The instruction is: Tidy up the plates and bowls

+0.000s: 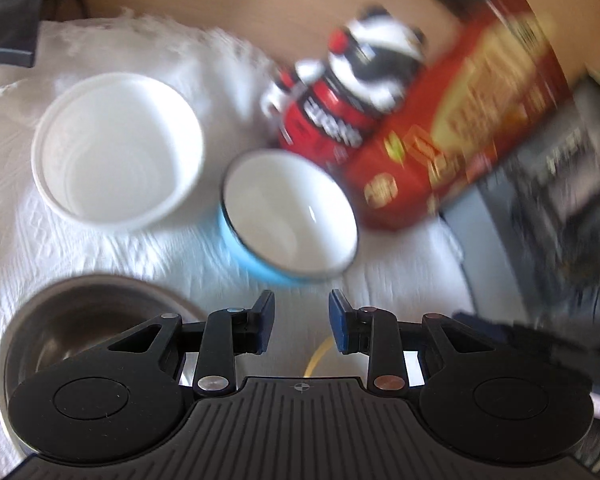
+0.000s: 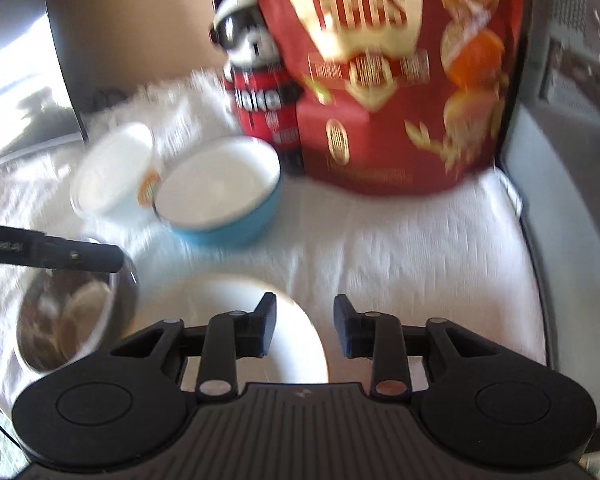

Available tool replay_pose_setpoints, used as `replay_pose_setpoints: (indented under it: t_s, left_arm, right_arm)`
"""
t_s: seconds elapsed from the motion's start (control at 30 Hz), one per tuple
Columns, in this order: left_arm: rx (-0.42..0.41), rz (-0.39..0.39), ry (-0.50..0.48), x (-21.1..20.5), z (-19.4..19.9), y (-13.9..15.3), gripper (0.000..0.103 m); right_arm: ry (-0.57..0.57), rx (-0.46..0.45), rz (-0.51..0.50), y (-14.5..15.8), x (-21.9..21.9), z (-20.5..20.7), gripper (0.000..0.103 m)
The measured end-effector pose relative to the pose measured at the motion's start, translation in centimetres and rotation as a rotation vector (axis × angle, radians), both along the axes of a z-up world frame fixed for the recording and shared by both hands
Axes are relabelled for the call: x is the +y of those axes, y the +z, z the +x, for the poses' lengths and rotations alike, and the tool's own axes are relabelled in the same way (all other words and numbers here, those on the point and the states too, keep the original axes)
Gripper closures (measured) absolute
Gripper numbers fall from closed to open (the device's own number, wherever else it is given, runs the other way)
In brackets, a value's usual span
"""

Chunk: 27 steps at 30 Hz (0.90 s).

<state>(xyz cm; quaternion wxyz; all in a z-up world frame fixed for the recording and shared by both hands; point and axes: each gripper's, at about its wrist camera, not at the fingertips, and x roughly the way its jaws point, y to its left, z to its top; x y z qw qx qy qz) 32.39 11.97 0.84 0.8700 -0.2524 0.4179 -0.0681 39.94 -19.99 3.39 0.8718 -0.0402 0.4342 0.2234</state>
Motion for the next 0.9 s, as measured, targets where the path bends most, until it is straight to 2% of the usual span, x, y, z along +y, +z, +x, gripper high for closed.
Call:
replay_pose_setpoints:
  t_s: [0.1, 0.2, 0.33, 0.43, 0.63, 0.83, 0.9]
  left_arm:
    - [0.012, -0.026, 0.086, 1.6, 2.1, -0.1, 0.071]
    - [0.045, -0.03, 0.135, 2.4, 3.9, -0.9, 0.071]
    - [0.078, -0.018, 0.155, 2.5, 5.5, -1.9, 0.071]
    - [0.082, -0.03, 0.163, 2.6, 6.3, -2.5, 0.071]
    - [0.119, 0.044, 0.171, 1.9, 8.0, -4.0, 0.071]
    - [0.138, 0.097, 0.119, 0.9, 9.9, -5.4, 0.07]
    - [0.143, 0.125, 0.102, 0.5, 10.4, -5.6, 0.071]
  right_arm:
    - [-0.003, -0.007, 0.014, 1.1, 0.9, 2.0, 0.056]
    - [0.0, 0.027, 0.04, 1.4, 2.1, 4.4, 0.05]
    - [-0.022, 0.131, 0.096, 0.4, 3.5, 7.4, 0.05]
    - [-0.052, 0.163, 0.088, -0.6, 4.5, 8.9, 0.05]
    - [-0.081, 0.223, 0.111, -2.7, 5.9, 11.0, 0.05]
    - [-0.121, 0.296, 0.104, -5.6, 7.8, 13.5, 0.05]
    - [-0.13, 0.322, 0.1, -6.6, 8.4, 14.3, 0.053]
